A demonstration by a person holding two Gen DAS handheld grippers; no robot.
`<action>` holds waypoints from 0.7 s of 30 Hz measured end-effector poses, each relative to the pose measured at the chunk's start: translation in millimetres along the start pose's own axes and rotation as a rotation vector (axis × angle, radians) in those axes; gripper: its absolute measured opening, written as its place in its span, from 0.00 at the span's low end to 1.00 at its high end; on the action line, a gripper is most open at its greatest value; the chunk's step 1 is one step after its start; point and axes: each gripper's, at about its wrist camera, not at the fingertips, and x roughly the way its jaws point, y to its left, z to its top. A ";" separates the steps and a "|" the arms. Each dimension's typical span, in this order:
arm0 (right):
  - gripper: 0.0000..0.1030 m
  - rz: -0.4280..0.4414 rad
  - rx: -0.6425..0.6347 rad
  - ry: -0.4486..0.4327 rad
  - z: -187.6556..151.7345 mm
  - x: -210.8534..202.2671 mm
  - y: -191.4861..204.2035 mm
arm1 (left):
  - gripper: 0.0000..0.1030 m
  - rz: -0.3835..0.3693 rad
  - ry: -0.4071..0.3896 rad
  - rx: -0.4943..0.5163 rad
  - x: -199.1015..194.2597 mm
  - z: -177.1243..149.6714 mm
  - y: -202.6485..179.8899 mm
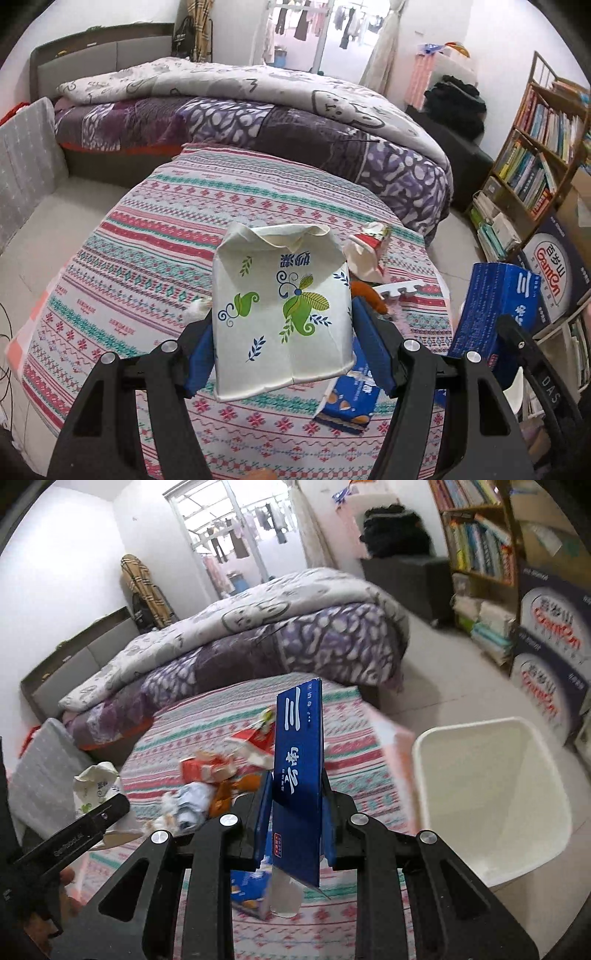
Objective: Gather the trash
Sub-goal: 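Carry the tissue box to the wastebasket and open the right tool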
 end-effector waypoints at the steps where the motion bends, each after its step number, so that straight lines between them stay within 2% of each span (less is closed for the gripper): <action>1: 0.22 -0.019 0.001 -0.007 1.2 -1.1 -4.0 | 0.65 -0.002 -0.001 0.006 0.5 -0.8 -4.2; 9: 0.22 -0.173 0.146 0.003 9.1 -2.3 -63.9 | 0.65 -0.029 0.003 0.072 6.1 -7.6 -40.5; 16: 0.22 -0.260 0.314 0.031 10.2 -3.3 -118.4 | 0.65 -0.071 0.012 0.140 9.5 -16.3 -75.9; 21: 0.30 -0.304 0.422 0.043 10.2 -10.9 -153.7 | 0.64 -0.131 0.039 0.159 11.2 -19.6 -101.2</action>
